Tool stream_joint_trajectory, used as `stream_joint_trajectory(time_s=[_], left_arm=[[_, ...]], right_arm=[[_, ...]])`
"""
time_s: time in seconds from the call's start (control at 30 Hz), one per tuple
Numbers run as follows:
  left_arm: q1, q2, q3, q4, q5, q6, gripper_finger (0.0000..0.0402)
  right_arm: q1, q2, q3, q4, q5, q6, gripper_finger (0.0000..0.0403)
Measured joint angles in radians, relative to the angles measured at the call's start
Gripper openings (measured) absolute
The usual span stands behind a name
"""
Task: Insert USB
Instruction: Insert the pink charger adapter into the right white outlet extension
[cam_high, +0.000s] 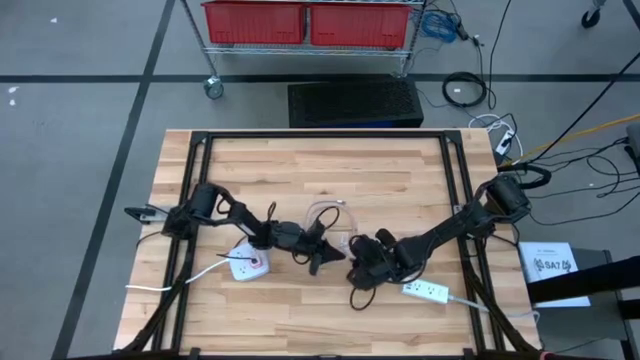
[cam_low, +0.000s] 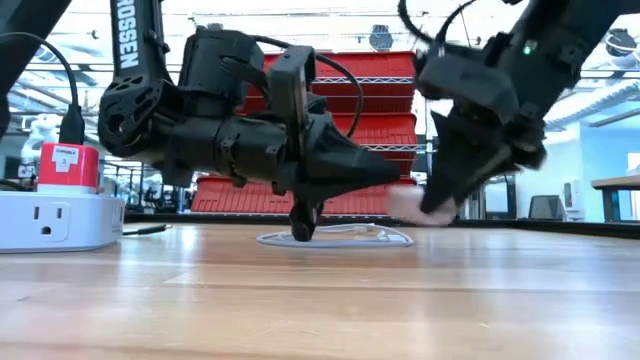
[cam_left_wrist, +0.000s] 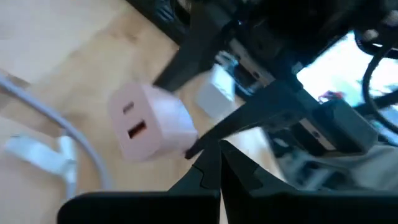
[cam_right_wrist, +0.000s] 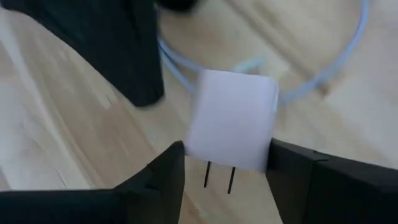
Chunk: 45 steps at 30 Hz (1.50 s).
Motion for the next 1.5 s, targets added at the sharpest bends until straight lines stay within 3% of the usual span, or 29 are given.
stream_joint_trajectory(time_s=[0.13,0.33,0.43,0.53,0.67,0.77,1.0,1.17,1.5], left_arm=[[0.041,-0.013,-0.002,0.017,0.143,-0.062,0.0017],[0.068,-0.097,-0.002,0.016,0.205,-0.009,0.006],[0.072,-0.17,0.002,-0.034,0.206,0.06,0.0079],[0.071,-0.249,0.002,-0.225,0.199,0.139,0.0097],[0.072,-0.368,0.005,-0.531,0.08,0.268,0.0121],[0.073,-0.427,0.005,-0.645,0.043,0.301,0.014],[0.072,-0.444,0.005,-0.728,0.068,0.238,0.0186],[0.055,-0.445,0.006,-0.699,0.086,0.191,0.021],[0.056,-0.446,0.006,-0.706,0.083,0.146,0.0217]], right_arm=[[0.04,0.0,0.032,-0.005,0.134,-0.136,0.0157],[0.075,-0.003,0.051,-0.035,0.209,-0.214,0.0157],[0.086,-0.003,0.051,-0.052,0.214,-0.216,0.0157],[0.089,-0.003,0.051,-0.058,0.214,-0.22,0.0157],[0.09,-0.003,0.051,-0.052,0.231,-0.241,0.0157],[0.092,-0.003,0.051,-0.048,0.242,-0.25,0.0157],[0.092,-0.003,0.051,0.061,0.264,-0.365,0.0157],[0.092,-0.003,0.051,0.106,0.27,-0.423,0.0157],[0.084,-0.004,0.083,0.109,0.293,-0.487,0.0157]])
